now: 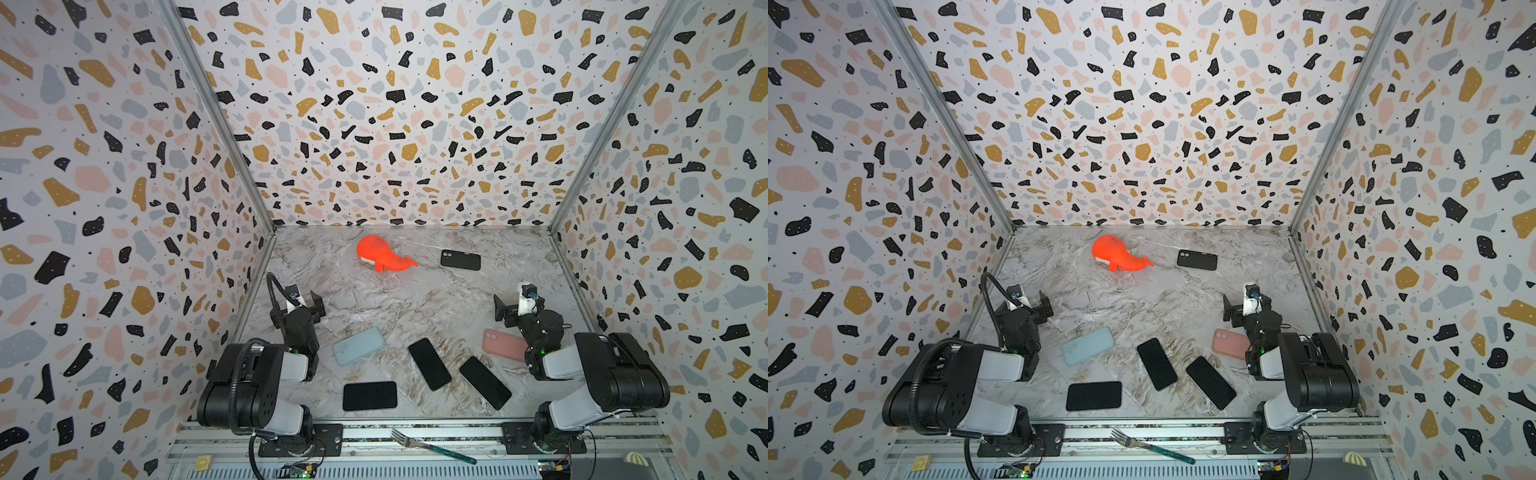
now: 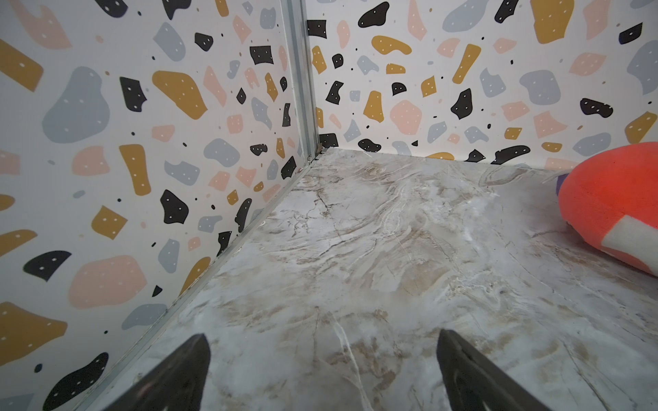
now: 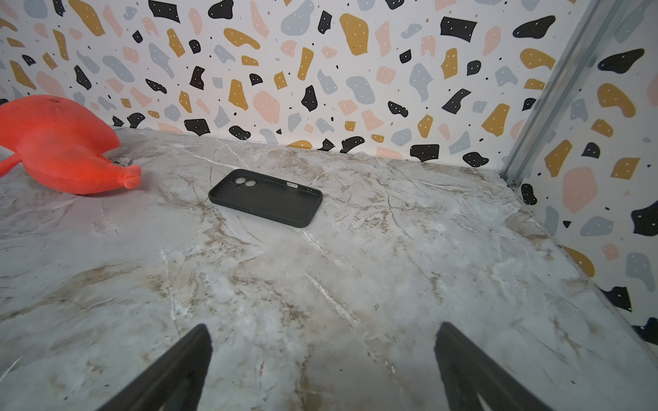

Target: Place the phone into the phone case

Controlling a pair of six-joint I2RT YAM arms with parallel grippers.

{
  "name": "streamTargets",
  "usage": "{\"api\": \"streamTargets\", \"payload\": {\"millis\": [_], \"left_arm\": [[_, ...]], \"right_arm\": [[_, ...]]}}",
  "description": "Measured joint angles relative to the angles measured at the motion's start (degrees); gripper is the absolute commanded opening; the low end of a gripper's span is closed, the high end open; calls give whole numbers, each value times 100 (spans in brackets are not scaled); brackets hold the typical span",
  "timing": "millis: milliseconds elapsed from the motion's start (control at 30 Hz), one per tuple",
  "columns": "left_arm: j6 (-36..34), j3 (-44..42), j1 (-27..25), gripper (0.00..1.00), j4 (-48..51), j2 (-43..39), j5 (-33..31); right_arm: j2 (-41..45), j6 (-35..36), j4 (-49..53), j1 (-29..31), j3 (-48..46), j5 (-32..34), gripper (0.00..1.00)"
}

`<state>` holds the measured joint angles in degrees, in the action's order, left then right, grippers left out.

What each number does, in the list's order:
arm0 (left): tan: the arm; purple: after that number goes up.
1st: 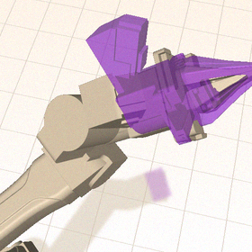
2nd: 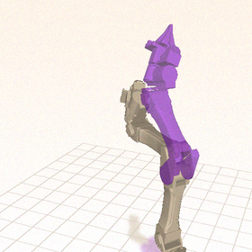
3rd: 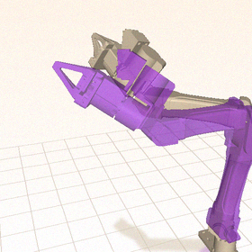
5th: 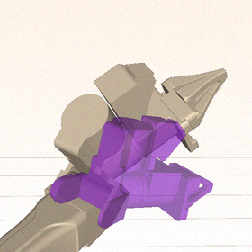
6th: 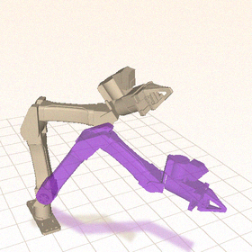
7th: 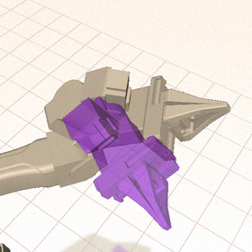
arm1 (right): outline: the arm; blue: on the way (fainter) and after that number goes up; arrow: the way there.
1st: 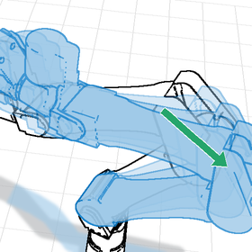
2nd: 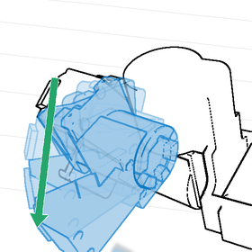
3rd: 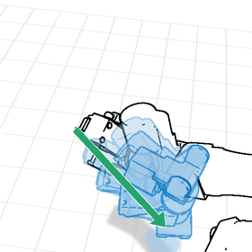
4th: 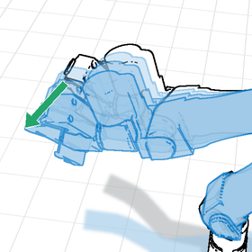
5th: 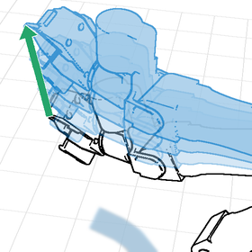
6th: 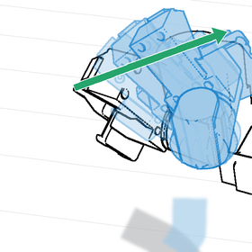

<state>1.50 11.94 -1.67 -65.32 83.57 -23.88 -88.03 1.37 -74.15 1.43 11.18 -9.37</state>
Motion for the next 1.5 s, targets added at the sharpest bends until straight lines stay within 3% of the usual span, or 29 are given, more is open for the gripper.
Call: {"api": "streamTargets", "payload": {"millis": [233,433,600,800,1067,1500], "left_arm": [[-57,551,-304,100,1132,-586,-223],[470,1375,-717,100,2455,-863,-1021],[1467,2087,-1058,100,3558,-894,-1045],[2463,2804,-1626,100,4607,-734,-581],[2903,4004,-2608,100,5484,208,-96],[3399,5322,-3062,100,6170,1856,1123]], "right_arm": [[501,79,-219,227,-446,212,99],[2055,17,1429,540,160,575,99],[2347,-109,2245,1075,748,780,99],[1469,-122,3069,1558,1469,789,99],[-245,55,3792,1622,2922,686,99],[-2378,361,5543,1589,5567,647,96]]}}
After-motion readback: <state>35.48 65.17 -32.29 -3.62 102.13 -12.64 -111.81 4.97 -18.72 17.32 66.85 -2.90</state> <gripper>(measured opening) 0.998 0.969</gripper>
